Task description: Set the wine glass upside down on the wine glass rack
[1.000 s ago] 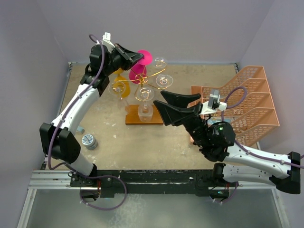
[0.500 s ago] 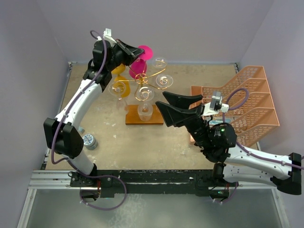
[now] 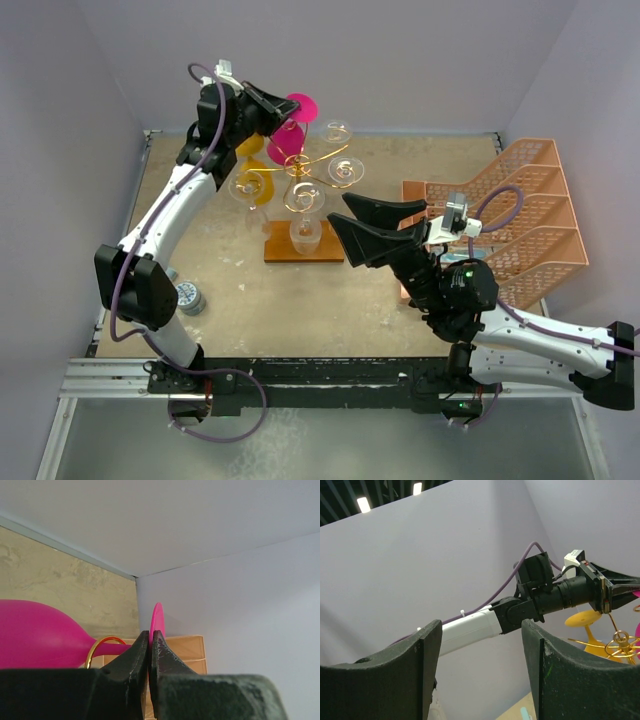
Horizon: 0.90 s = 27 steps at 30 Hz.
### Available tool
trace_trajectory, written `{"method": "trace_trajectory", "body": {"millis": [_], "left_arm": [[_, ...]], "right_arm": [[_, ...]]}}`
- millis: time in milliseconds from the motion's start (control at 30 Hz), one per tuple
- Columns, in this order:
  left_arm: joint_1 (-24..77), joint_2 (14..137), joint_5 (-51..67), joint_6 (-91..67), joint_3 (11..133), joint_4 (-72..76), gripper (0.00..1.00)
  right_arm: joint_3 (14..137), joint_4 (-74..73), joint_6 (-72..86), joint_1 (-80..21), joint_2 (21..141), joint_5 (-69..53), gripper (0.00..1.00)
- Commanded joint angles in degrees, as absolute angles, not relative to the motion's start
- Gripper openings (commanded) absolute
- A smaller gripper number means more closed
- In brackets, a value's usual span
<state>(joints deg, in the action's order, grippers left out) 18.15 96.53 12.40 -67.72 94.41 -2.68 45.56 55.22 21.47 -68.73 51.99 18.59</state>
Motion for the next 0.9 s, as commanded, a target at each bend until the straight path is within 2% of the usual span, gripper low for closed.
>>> {"method": "trace_trajectory", "body": {"millis": [0,700,867], "left_arm": [[18.14,94.08,9.4,-64.66,96.91,-3.02,0.0],[18.06,91.71,6.91,-58.41,99.35,-11.58,0.0],[18.08,91.81,5.36,-56.28,100.21,-14.29,0.03]], "right_arm": [[45.33,58.58,21.7,-68.88,50.89,19.51,0.67],[45.09,58.67,22.49,-68.88,51.15,19.14,0.67],[45.2,58.62,22.43,-68.89,51.32,19.16,0.67]]}}
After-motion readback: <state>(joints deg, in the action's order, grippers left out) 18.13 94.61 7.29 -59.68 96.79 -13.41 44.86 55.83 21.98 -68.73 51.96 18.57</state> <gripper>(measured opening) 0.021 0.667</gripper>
